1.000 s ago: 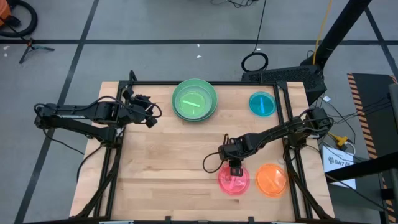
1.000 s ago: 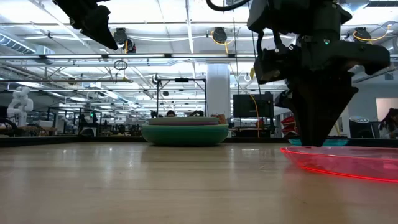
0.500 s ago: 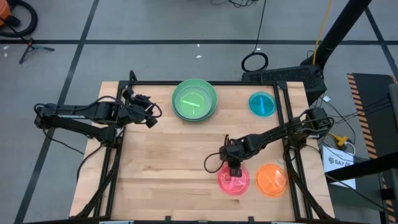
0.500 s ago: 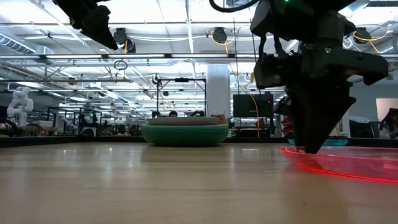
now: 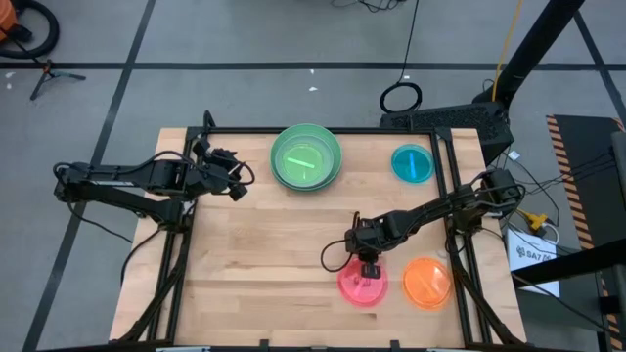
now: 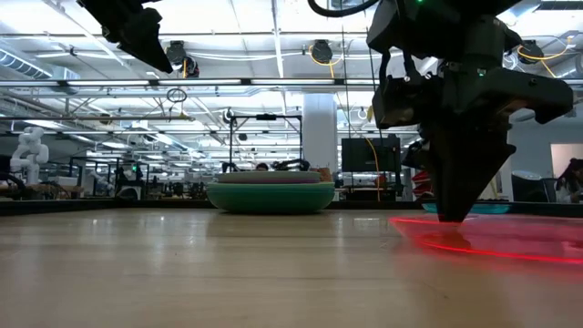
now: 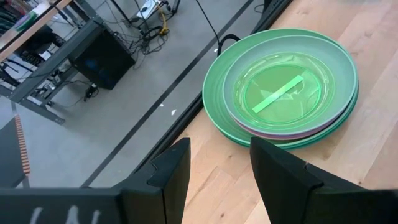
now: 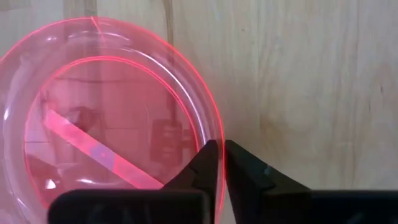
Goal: Stack plastic plates
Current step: Stack the pink plate on top of the light green plate
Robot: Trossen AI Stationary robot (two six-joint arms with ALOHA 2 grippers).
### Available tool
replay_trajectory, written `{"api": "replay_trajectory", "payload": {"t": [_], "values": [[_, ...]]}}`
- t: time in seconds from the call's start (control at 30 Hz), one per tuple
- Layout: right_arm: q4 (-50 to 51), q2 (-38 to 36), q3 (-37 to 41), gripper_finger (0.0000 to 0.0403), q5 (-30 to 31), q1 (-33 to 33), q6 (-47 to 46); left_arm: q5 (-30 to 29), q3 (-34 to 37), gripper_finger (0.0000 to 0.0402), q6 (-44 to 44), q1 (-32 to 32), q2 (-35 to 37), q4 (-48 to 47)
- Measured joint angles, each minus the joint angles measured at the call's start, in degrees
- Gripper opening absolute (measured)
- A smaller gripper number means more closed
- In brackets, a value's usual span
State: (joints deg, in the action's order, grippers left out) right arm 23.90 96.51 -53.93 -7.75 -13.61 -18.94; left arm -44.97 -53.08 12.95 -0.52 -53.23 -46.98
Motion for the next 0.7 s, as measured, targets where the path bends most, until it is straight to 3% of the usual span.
{"api": "replay_trajectory", "payload": {"t": [0.37,0.7], "values": [[1.19,-0.87,-1.98,0.0003,0.01,2.32,2.24,0.0,0.0,0.0173,-0.13,0.0,-0.02,0.02],[2.77,-5.76,-7.93,0.0001,0.07,8.89,3.28,-0.02,0.0,0.0173,-0.13,0.01,-0.01,0.04]]}}
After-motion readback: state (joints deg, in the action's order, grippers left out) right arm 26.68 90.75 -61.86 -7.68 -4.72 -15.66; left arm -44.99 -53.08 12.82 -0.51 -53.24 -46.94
